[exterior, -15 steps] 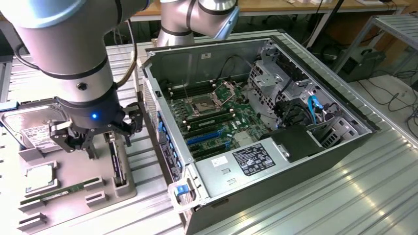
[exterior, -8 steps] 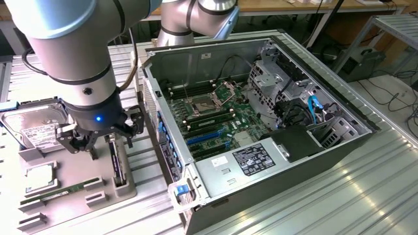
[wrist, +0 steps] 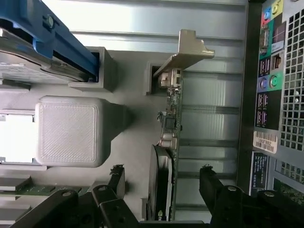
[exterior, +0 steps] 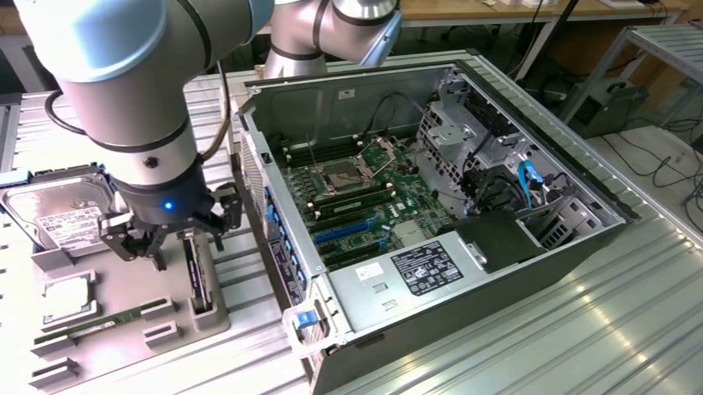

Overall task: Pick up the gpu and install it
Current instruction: 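Pick up the gpu and move the gpu toward the slot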

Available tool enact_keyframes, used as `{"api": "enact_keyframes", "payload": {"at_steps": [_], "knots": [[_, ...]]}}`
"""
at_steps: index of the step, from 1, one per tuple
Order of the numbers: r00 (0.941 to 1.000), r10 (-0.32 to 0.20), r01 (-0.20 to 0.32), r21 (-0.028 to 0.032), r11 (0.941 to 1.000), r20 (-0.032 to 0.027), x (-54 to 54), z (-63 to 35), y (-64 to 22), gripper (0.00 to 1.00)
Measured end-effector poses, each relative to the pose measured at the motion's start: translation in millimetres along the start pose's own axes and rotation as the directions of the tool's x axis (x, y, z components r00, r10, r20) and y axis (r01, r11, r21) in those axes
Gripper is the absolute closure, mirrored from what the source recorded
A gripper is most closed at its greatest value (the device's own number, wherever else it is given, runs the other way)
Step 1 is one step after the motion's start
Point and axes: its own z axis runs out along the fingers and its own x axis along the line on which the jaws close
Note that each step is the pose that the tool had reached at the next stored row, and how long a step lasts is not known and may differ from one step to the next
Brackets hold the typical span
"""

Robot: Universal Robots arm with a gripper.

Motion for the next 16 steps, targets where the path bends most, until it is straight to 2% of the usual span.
{"api": "enact_keyframes", "payload": {"at_steps": [8,12,14,15,16], "knots": [[1.0000,0.000,0.000,0.0001,1.0000,0.0005,0.4,15.1,-0.4,0.26],[1.0000,0.000,0.000,0.0003,1.0000,0.0003,0.5,17.0,-0.5,0.27],[1.0000,0.000,0.000,0.0002,1.0000,0.0004,0.5,17.2,-0.5,0.41],[1.0000,0.000,0.000,0.0003,1.0000,0.0005,0.4,17.2,-0.5,0.41],[1.0000,0.000,0.000,0.0004,1.0000,0.0005,0.5,17.4,-0.5,0.47]]}}
